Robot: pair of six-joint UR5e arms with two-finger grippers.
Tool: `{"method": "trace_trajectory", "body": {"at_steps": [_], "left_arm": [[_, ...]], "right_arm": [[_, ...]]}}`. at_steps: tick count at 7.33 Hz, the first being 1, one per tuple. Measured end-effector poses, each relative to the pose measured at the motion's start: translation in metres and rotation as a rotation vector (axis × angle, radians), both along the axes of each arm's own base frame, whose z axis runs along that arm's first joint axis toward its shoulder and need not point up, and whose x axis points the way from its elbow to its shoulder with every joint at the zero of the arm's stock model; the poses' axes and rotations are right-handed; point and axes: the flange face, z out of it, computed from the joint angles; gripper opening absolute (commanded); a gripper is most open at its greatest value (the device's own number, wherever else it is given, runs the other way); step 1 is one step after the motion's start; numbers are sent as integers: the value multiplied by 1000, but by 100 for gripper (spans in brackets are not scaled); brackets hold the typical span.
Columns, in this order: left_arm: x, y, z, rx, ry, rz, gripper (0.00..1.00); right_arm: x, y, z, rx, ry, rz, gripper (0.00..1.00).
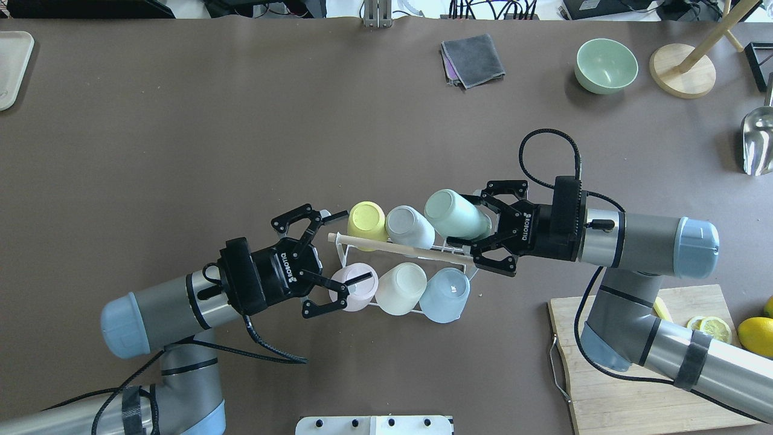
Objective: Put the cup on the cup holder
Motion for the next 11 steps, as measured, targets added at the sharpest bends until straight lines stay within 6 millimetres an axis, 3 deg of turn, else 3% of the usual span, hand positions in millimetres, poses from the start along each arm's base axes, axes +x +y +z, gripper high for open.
{"method": "trace_trajectory", "body": {"at_steps": [1,4,8,11], "left_arm": [[-21,-7,-1,-3,-12,-25,99],[-70,-36,-2,-62,-151,-104,99],[-88,-108,31,-280,-469,-212,99],[-90,-150,66,-458,-749,-268,99]], "right_arm": [[3,2,4,-4,-1,-2,100],[10,6,12,-6,-11,-3,100],[37,13,34,-6,32,-42,100],[99,-35,75,-121,289,-169,100]]}}
